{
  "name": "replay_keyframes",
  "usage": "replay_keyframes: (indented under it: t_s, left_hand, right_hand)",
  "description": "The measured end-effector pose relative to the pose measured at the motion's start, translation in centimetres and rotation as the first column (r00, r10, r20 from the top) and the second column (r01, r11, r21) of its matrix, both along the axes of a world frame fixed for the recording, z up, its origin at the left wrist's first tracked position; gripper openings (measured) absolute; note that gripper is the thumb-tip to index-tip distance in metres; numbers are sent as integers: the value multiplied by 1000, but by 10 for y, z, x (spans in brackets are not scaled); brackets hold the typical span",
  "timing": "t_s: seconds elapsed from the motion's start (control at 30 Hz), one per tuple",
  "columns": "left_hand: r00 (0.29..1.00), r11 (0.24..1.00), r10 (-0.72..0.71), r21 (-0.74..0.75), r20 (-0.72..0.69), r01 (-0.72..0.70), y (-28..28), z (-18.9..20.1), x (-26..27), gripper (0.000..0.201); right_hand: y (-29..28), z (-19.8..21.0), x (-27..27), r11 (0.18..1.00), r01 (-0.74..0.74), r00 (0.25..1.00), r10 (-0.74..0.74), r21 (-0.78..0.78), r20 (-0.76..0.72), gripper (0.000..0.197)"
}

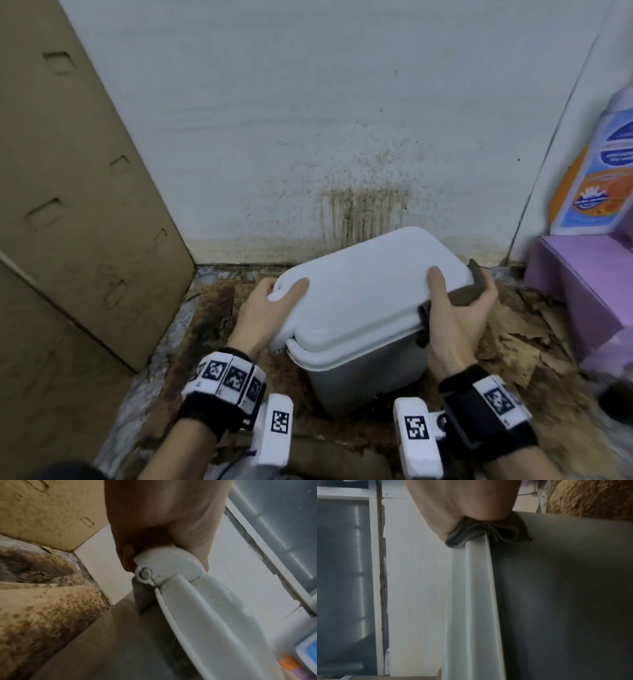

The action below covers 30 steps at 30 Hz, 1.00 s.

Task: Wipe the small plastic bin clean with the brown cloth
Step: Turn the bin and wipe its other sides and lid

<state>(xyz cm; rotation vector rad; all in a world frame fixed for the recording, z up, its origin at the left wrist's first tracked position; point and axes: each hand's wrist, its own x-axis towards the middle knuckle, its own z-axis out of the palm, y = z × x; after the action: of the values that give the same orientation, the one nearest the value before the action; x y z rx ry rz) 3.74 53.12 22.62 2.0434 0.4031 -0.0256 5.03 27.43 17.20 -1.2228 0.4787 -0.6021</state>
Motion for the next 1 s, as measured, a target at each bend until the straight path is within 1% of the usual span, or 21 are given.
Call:
replay_keyframes:
  t_s: [0.1,0.2,0.23,0.33,0.4,0.47,0.53,0.6,0.7,0.77,0.8,0.9,0.97,1.0]
  left_hand:
    - [999,999,-40,36,12,40,0,-3,9,53]
    - [998,997,-39,64,53,36,-1,-7,9,50]
    - [998,996,-31,90,56,25,-1,-9,8,52]
    - [997,978,44,200,71,-57,2,-13,6,73]
    - [996,965,91,244,20,-93,1,-14,2,92]
    - [994,970,96,227,-54,-82,-1,-15,-5,112]
    - [992,975,79,215,-99,-57,-4,-16,-13,123]
    - [991,979,74,198,-109,-51,-7,-16,-20,122]
    - [995,993,53,111,-90,-43,-10,-13,-27,111]
    - [998,997,37,70,-53,-33,-10,-12,-30,100]
    - [999,998,30,61,-35,-28,-10,-11,-31,95]
    - [1000,998,27,60,8,-28,-11,-13,-31,88]
    - [999,997,37,60,23,-38,-10,-16,-30,84]
    - [999,997,39,59,22,-41,-8,-18,-29,86]
  right_hand:
    - [1,0,-7,996,51,998,-53,-68,-30,84]
    - [1,-1,-10,995,46,998,-48,-88,-29,86]
    - [0,-1,-11,994,43,998,-47,-99,-31,87]
    - [-4,-3,-7,988,23,998,-32,-150,-56,89]
    - [-9,-4,-2,987,-7,998,-3,-159,-59,90]
    - [-16,-3,2,985,-52,998,44,-166,-52,83]
    - [-25,2,7,973,-129,991,120,-194,-61,71]
    - [-38,9,14,951,-224,974,210,-214,-86,63]
    - [-59,21,25,904,-394,918,377,-166,-128,54]
    - [-69,24,29,872,-471,879,453,-131,-146,52]
    - [-71,25,30,858,-496,866,478,-134,-149,51]
    - [-71,25,25,838,-524,851,507,-154,-137,49]
    - [-68,26,19,849,-507,861,495,-150,-112,46]
    - [-66,26,16,860,-490,871,480,-142,-102,44]
